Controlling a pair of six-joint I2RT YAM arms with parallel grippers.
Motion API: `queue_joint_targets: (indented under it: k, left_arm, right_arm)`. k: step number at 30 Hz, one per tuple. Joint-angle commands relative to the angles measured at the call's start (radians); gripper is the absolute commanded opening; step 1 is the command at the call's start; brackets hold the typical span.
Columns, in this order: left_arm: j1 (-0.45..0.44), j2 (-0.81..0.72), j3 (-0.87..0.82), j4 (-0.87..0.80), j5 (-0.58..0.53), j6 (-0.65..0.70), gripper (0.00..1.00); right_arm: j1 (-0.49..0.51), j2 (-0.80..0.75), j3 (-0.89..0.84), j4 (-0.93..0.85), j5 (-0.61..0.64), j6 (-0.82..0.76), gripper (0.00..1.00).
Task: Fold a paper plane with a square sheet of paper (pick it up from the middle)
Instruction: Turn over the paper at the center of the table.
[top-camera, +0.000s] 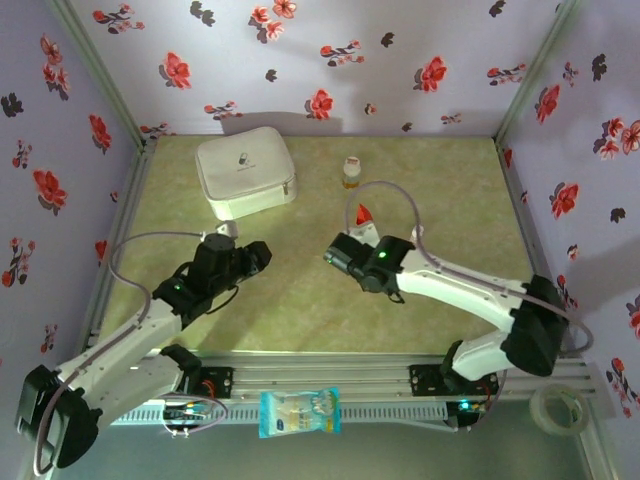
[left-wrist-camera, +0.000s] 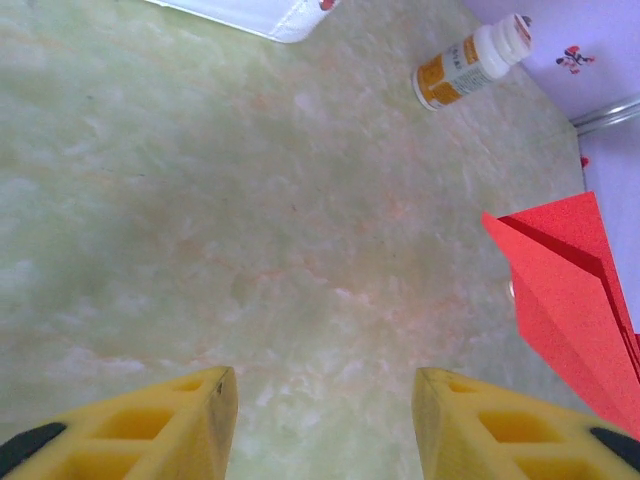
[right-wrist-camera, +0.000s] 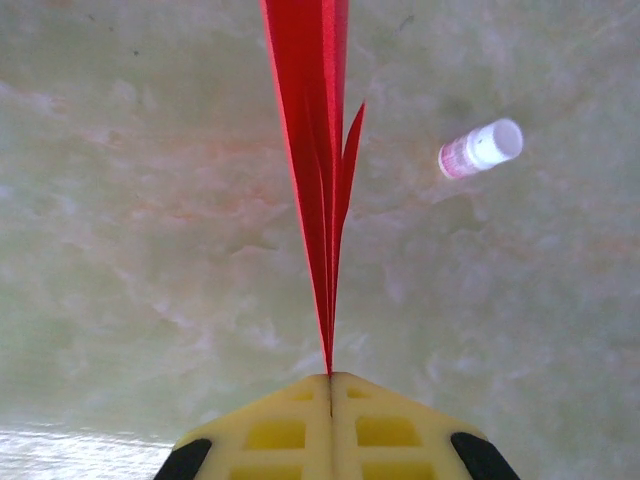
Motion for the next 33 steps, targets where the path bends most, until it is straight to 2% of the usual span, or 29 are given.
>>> queue_joint_targets:
  k: [1,8,11,15,19,20,22,25,28,31,33]
  left_arm:
    - [0.013,-0.040,-0.020,-0.061,-0.069,-0.011,0.50]
    - [0.030,-0.127,-0.028,-0.142,-0.140,-0.035,0.51]
    - [0.037,-0.153,-0.034,-0.156,-0.151,-0.035,0.51]
    - [0.042,-0.165,-0.037,-0.158,-0.154,-0.035,0.52]
    - [0.042,-0.165,-0.038,-0.159,-0.150,-0.032,0.53]
    - [0.042,-0.163,-0.035,-0.159,-0.146,-0.027,0.53]
    - [0.041,-0.159,-0.028,-0.159,-0.138,-0.015,0.54]
    - [0.042,-0.146,-0.019,-0.159,-0.125,-0.003,0.55]
    - [0.044,-0.118,-0.016,-0.132,-0.082,0.004,0.53]
    - [0.044,-0.079,-0.019,-0.093,-0.035,0.004,0.50]
    - [0.043,-0.046,-0.017,-0.062,0.000,0.005,0.46]
  right_arm:
    - [0.059,0.080,0.030,-0.020,0.123,-0.050,0.01]
    - [0.169,0.309,0.100,-0.018,0.111,-0.086,0.03]
    - [0.192,0.353,0.101,0.041,-0.032,-0.119,0.05]
    - [0.201,0.337,0.068,0.157,-0.212,-0.118,0.12]
    - [0.197,0.310,0.053,0.212,-0.321,-0.114,0.21]
    - [0.193,0.290,0.049,0.225,-0.327,-0.102,0.26]
    - [0.166,0.220,0.004,0.300,-0.408,-0.084,0.39]
    - [0.085,0.100,-0.095,0.455,-0.588,-0.036,0.45]
    - [-0.020,-0.010,-0.203,0.599,-0.699,0.046,0.50]
    - [-0.118,-0.091,-0.312,0.721,-0.765,0.117,0.50]
    - [-0.187,-0.100,-0.361,0.763,-0.783,0.179,0.43]
